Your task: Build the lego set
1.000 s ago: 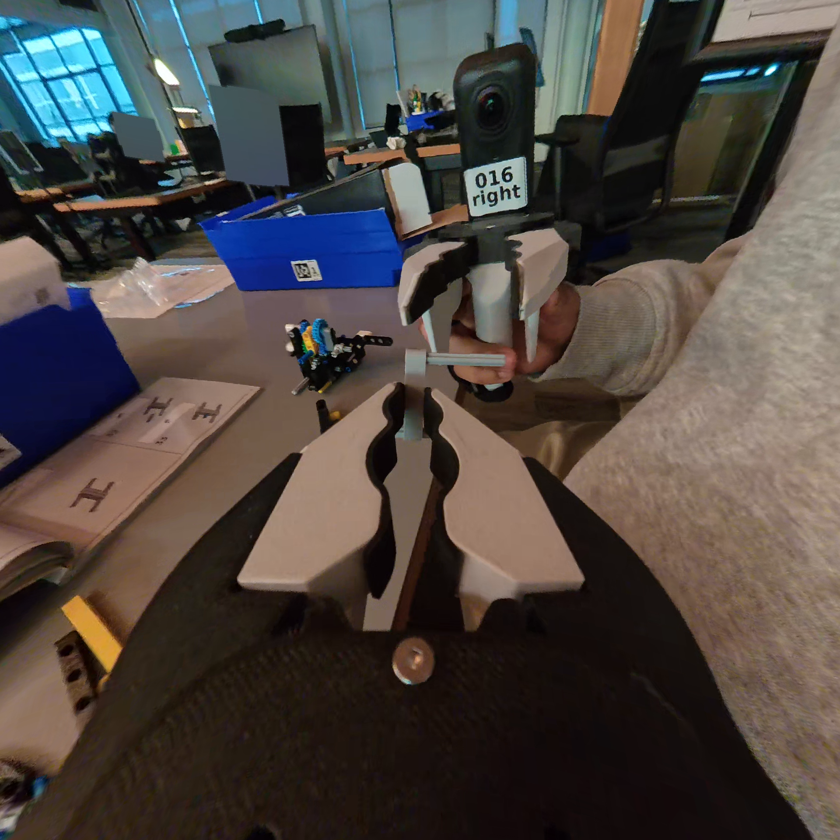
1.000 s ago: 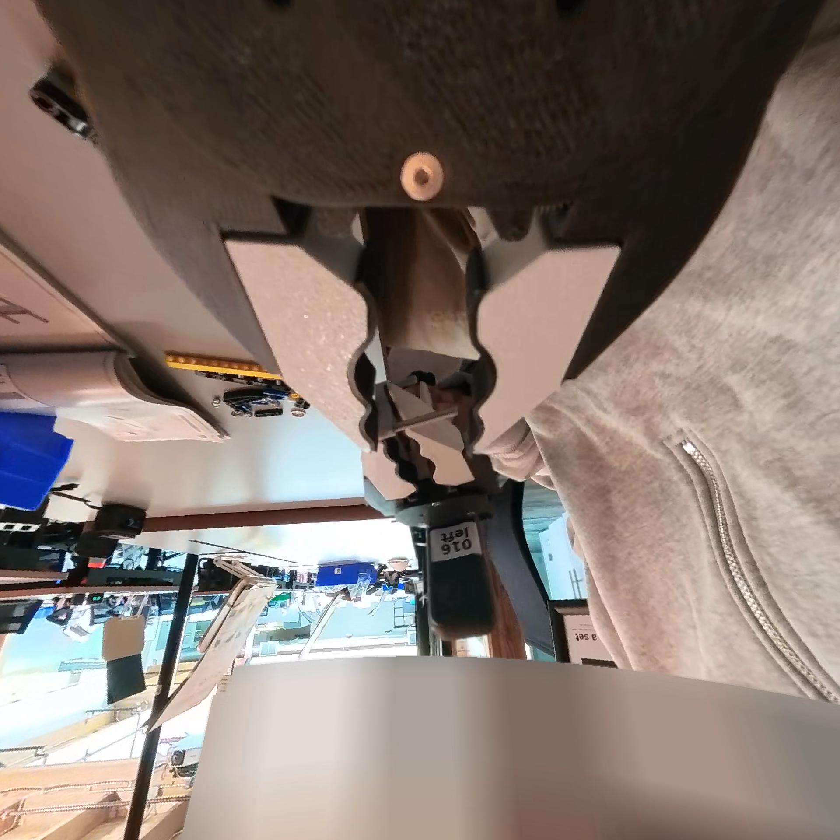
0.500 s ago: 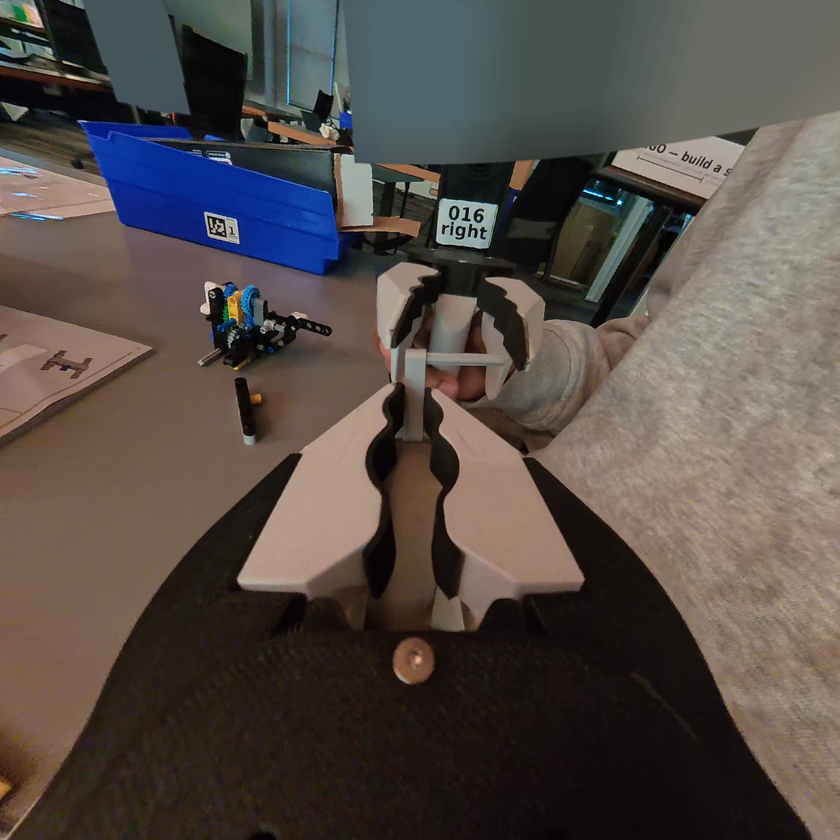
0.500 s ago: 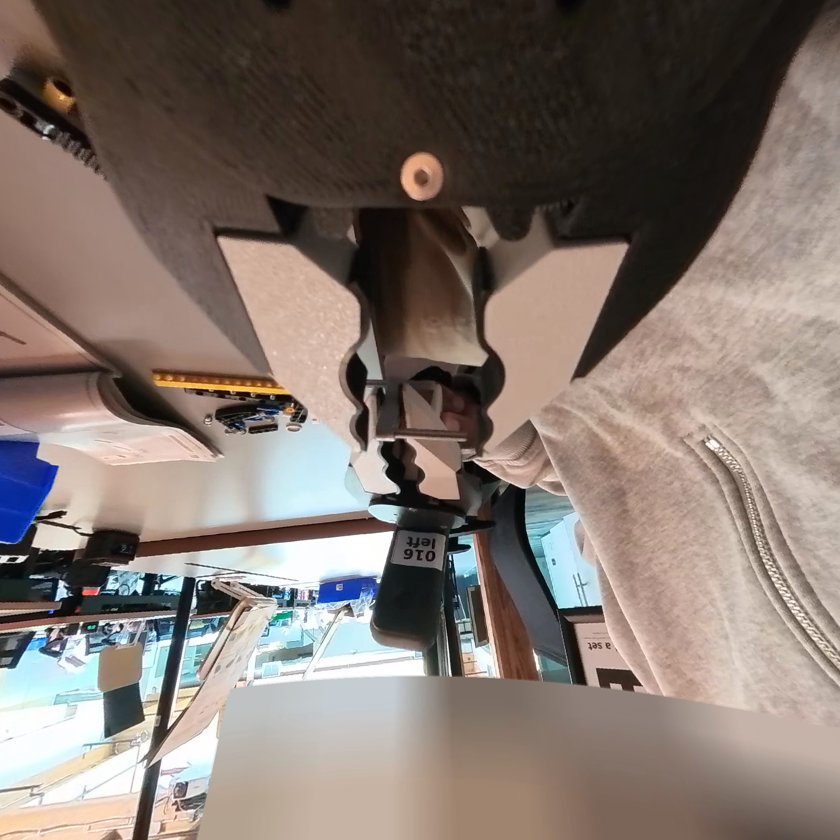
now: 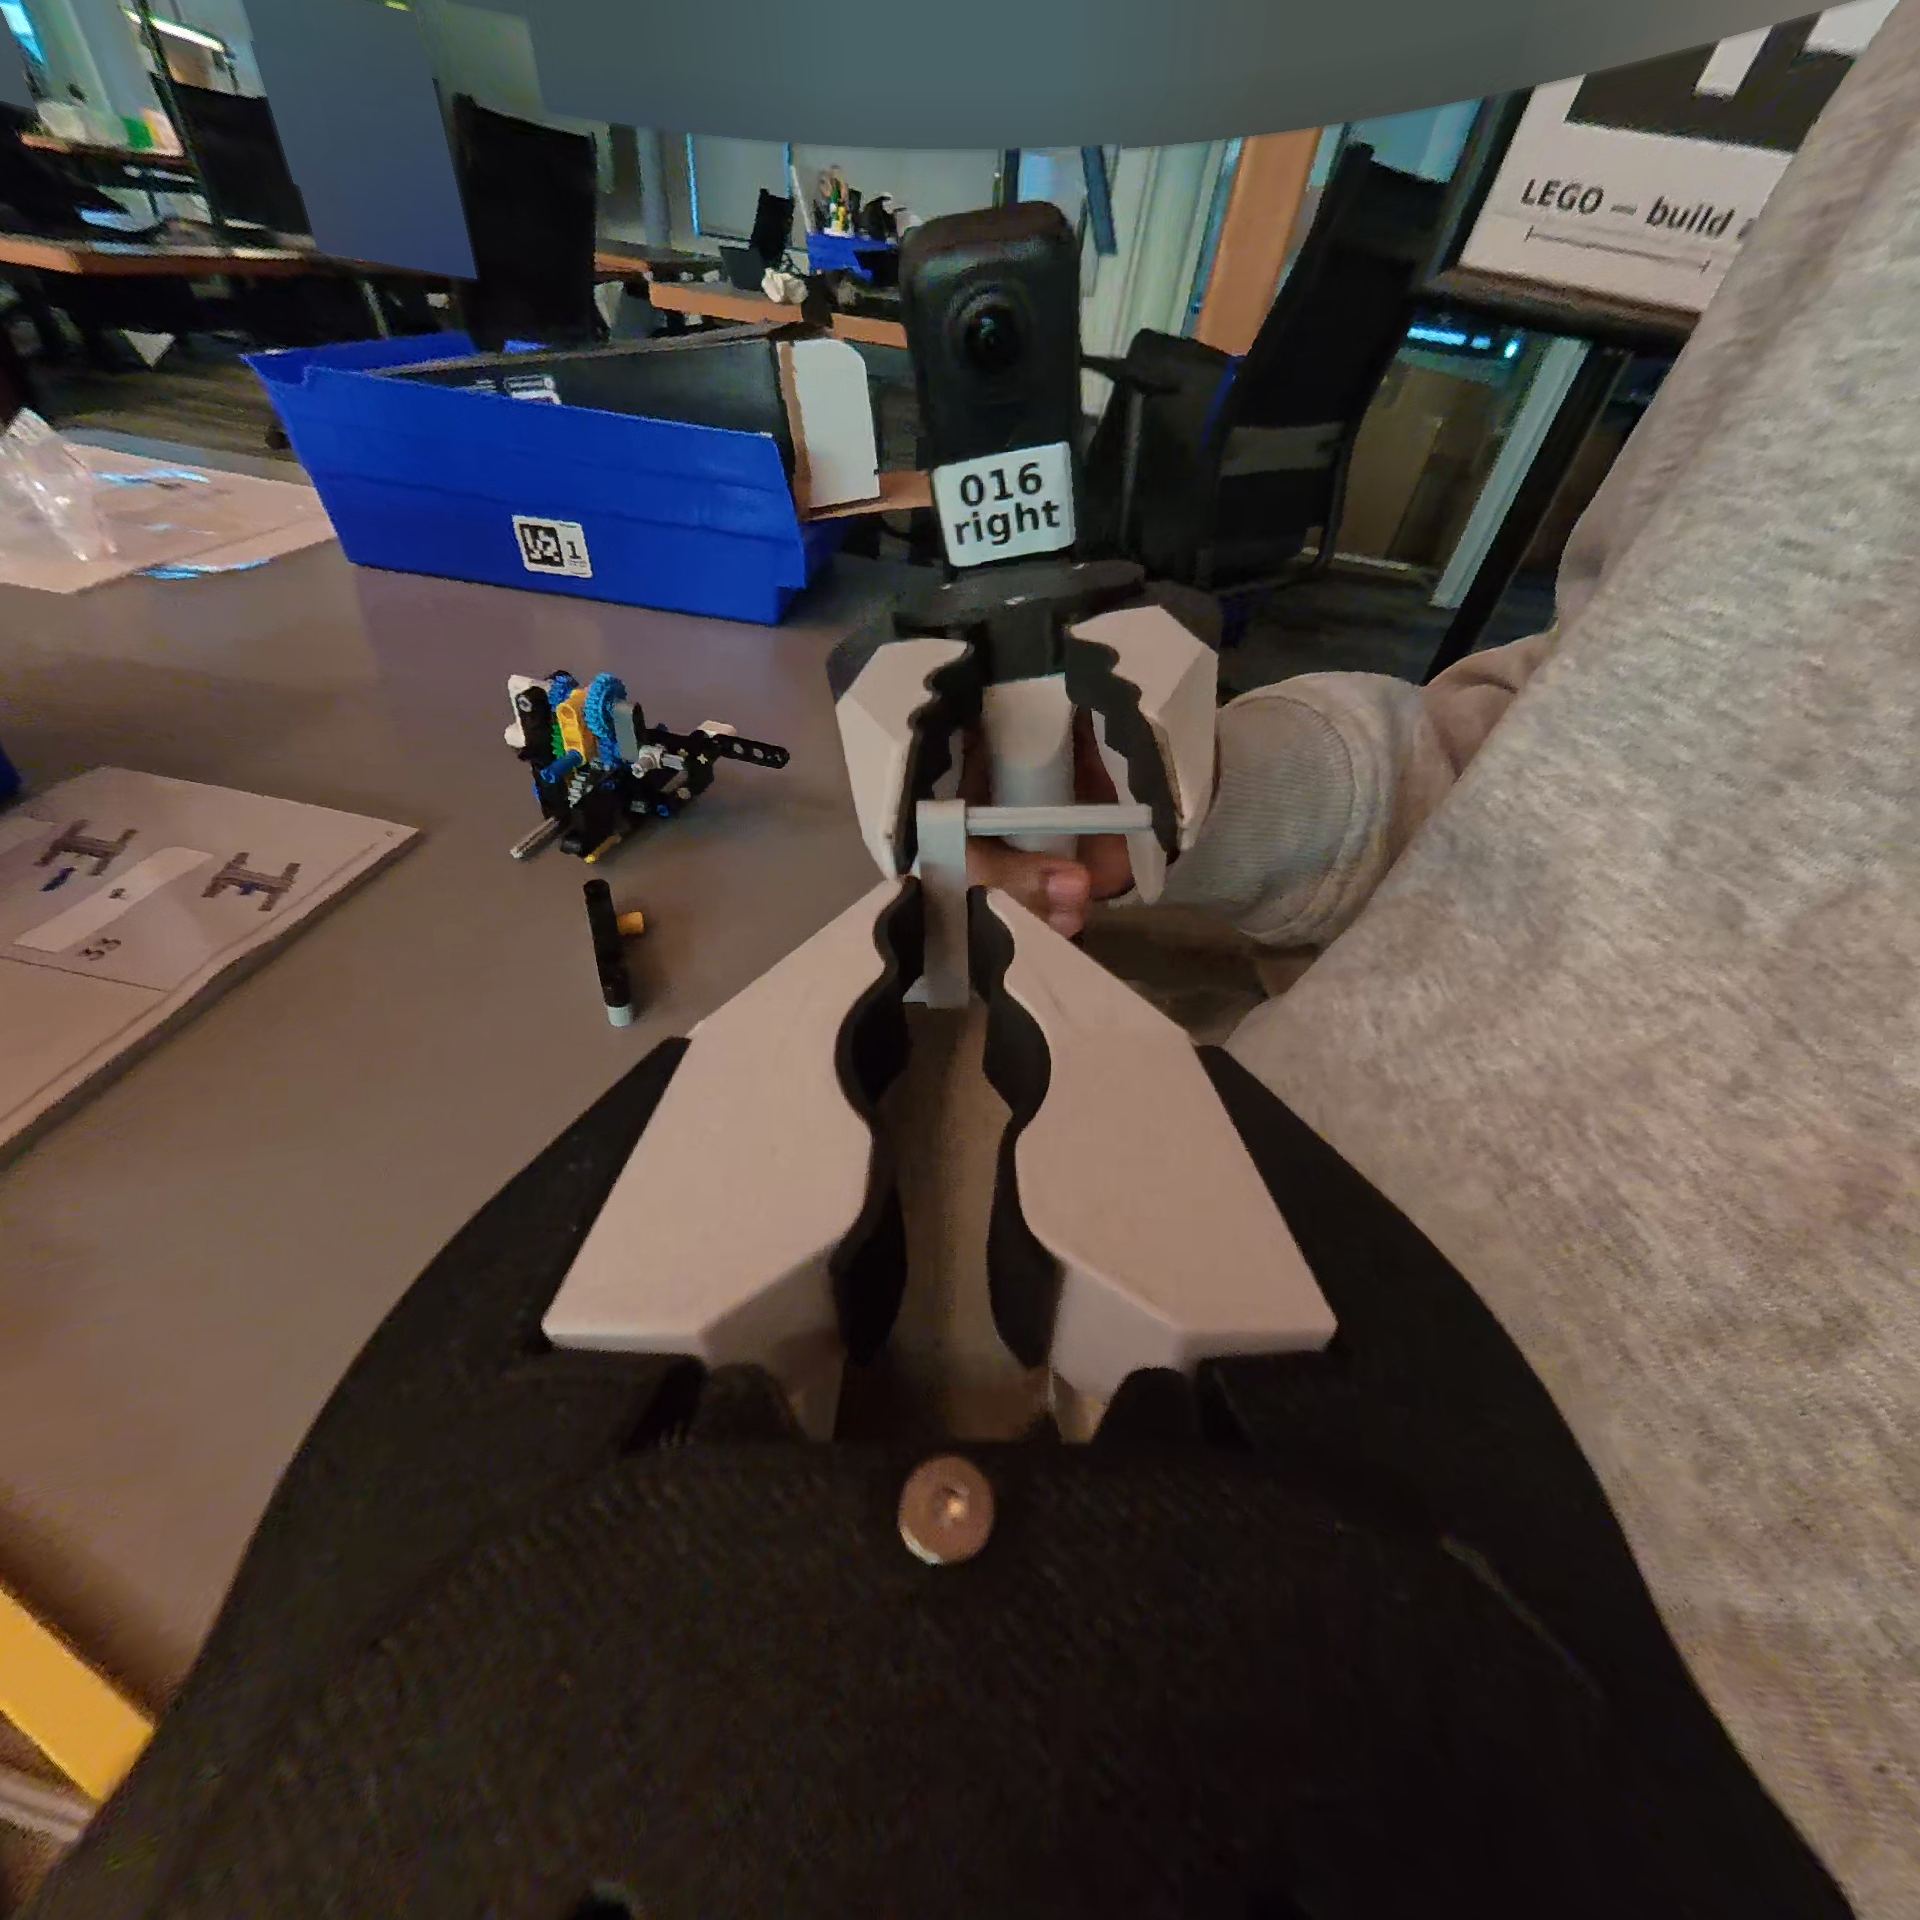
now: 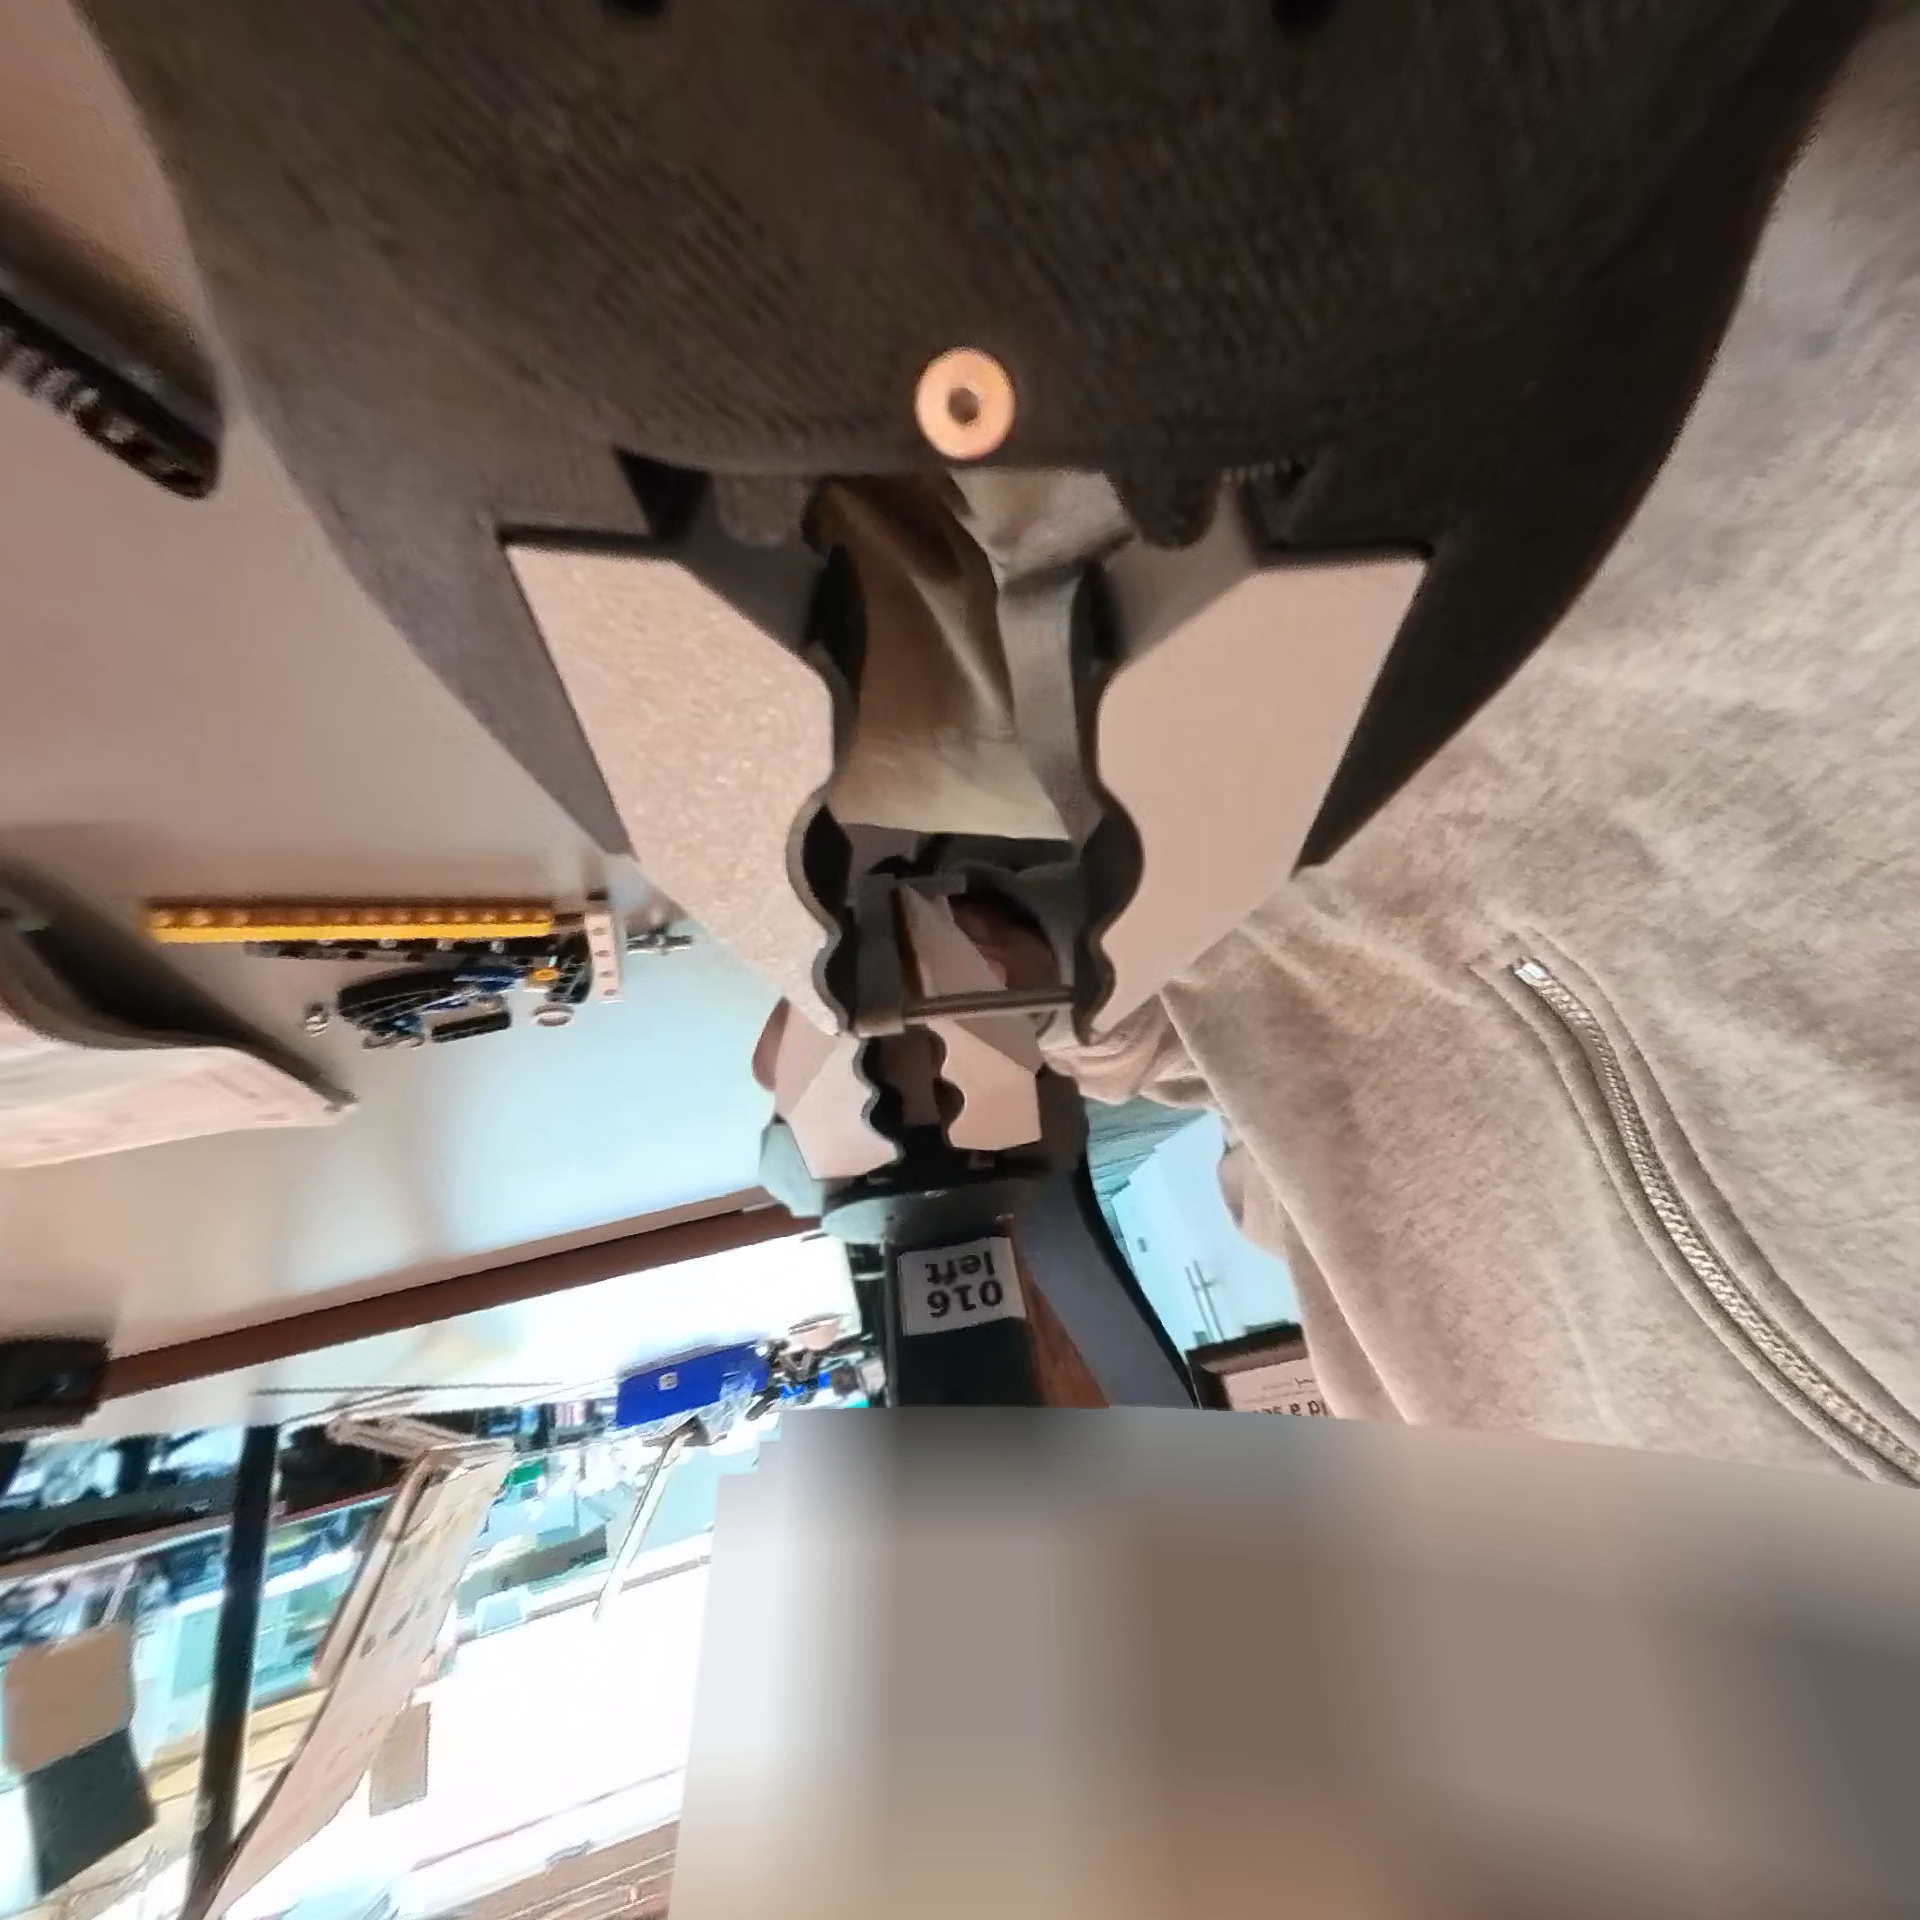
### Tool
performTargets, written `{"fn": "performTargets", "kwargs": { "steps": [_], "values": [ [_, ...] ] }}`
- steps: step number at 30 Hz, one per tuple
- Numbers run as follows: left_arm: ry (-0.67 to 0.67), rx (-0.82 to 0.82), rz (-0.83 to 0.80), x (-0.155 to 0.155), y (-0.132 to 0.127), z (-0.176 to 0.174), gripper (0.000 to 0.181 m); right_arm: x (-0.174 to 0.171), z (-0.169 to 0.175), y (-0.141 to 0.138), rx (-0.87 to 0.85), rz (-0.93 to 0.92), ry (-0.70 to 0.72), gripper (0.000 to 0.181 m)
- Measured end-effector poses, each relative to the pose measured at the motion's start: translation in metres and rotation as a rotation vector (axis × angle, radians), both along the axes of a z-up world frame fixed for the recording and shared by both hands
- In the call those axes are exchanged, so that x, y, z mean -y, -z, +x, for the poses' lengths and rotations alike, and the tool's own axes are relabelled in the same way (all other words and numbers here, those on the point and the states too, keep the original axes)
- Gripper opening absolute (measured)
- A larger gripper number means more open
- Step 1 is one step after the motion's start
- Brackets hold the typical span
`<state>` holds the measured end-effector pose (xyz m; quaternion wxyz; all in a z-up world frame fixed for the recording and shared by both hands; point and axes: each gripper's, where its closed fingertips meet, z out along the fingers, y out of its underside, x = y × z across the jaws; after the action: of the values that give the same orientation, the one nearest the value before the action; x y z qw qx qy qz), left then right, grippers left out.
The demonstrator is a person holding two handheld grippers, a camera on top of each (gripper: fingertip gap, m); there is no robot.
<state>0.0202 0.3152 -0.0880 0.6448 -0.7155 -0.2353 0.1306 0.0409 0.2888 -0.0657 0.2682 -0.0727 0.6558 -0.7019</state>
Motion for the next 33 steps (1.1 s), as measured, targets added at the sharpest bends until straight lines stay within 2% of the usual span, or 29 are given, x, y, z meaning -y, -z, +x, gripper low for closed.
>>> {"fn": "performTargets", "kwargs": {
  "steps": [8, 17, 24, 28, 33],
  "values": [
    [-0.022, -0.062, -0.053, 0.000, -0.003, 0.003, 0.005, 0.002, 0.000, -0.001, 0.061, 0.017, -0.030, 0.051],
    [-0.027, -0.076, -0.057, 0.003, -0.006, 0.004, 0.005, 0.000, 0.003, -0.008, 0.047, -0.014, -0.029, 0.040],
    [-0.019, -0.093, -0.046, 0.001, -0.009, 0.007, 0.005, 0.003, 0.006, -0.012, 0.073, -0.047, -0.027, 0.044],
    [-0.004, -0.107, -0.051, -0.002, -0.010, 0.011, 0.005, 0.007, 0.009, -0.008, 0.066, -0.039, -0.029, 0.058],
    [-0.007, -0.113, -0.054, -0.001, -0.011, 0.012, 0.005, 0.005, 0.009, -0.010, 0.067, -0.047, -0.026, 0.053]
  ]
}}
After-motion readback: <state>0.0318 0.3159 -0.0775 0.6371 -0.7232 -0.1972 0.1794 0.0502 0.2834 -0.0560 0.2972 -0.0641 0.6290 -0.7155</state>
